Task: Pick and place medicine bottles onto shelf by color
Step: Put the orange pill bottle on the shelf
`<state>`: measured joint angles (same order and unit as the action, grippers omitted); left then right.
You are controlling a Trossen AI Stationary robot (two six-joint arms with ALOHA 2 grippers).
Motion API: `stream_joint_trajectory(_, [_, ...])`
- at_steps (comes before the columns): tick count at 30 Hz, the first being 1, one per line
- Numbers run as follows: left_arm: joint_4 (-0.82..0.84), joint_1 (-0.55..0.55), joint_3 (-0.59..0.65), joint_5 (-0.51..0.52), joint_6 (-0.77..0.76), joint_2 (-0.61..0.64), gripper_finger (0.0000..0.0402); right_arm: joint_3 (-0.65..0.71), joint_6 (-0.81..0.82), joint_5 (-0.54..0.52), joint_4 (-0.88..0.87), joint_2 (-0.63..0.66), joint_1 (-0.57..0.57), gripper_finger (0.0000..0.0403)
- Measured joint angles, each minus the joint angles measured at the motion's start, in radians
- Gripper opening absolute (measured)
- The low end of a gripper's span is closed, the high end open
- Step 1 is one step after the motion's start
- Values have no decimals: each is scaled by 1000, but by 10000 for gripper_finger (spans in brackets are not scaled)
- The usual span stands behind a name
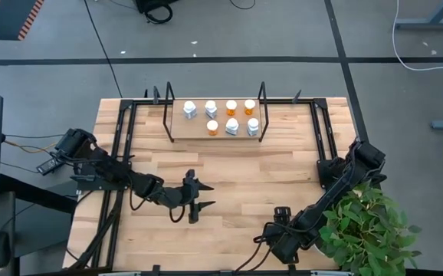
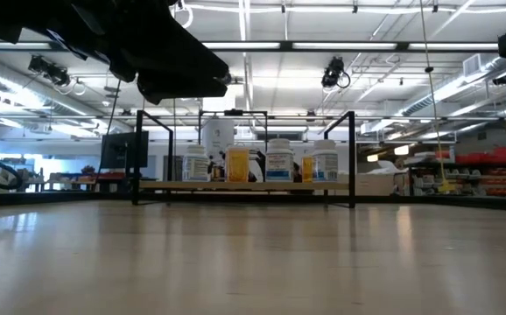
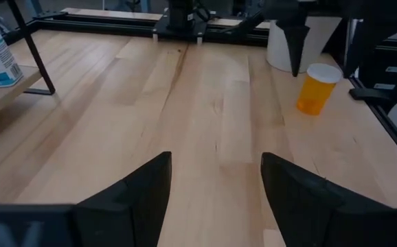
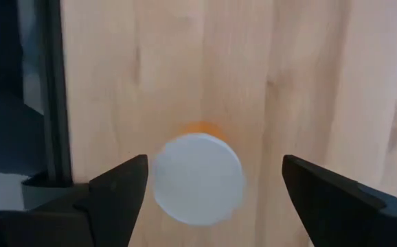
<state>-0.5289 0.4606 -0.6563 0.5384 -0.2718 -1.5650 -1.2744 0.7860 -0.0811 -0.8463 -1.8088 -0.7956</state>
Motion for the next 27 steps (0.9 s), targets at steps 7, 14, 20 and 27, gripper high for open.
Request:
stream_joint_trajectory(7, [1,2,0,0,-5,0,231,59,2,15,106,0,0,343])
stream_joint_trajectory(14, [1,4,0,0,-6,-1,231,71,6,9,104,0,0,343])
stream_joint_trajectory(20, [1,4,0,0,-6,-1,231,71,1,4,101,0,0,343])
stream_joint_trajectory(27, [1,4,0,0,-6,-1,231,72,0,0,101,0,0,309])
